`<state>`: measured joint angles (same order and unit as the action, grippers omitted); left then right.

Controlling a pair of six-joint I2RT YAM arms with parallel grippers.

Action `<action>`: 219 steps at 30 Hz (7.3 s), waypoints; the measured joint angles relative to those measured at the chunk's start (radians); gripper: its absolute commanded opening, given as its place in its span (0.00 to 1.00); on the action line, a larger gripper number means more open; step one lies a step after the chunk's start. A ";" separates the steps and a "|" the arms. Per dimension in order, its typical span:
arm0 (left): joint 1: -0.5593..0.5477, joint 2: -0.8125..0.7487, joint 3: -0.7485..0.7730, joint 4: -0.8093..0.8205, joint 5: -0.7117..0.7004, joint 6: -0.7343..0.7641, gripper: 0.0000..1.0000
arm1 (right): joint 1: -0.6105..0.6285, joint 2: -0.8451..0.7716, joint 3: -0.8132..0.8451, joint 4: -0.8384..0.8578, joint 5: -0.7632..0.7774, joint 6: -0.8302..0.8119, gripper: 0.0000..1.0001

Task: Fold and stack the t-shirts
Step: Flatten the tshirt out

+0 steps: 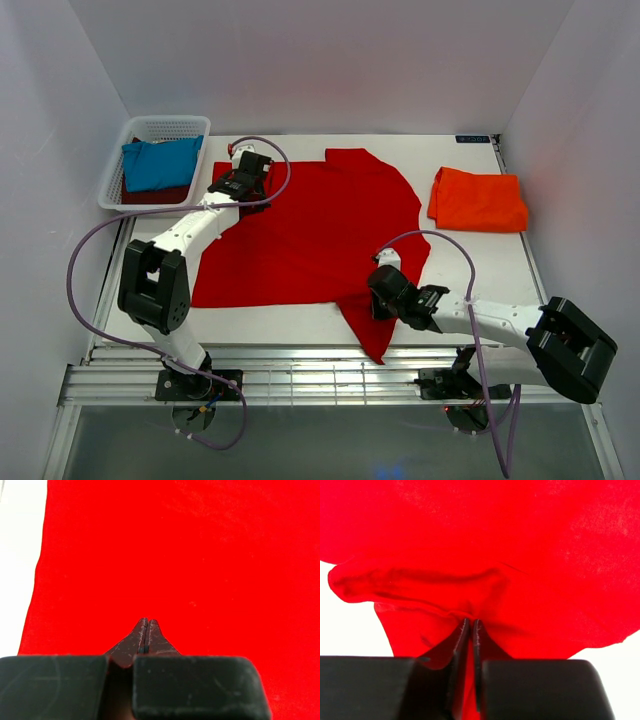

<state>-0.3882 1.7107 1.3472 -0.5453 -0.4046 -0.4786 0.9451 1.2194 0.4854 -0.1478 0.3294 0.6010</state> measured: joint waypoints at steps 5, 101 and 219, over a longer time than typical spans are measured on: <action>0.000 -0.010 0.000 0.000 -0.007 0.000 0.00 | 0.013 -0.009 0.000 -0.008 0.009 0.003 0.08; 0.000 -0.010 -0.002 -0.005 0.043 0.004 0.00 | 0.355 0.131 0.283 -0.466 0.246 0.201 0.51; 0.122 0.234 -0.063 0.187 0.141 0.010 0.00 | -0.536 0.655 0.733 -0.065 -0.228 -0.244 0.08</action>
<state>-0.2661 1.9450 1.2839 -0.3580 -0.2634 -0.4690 0.4091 1.8744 1.2186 -0.2127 0.1013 0.3569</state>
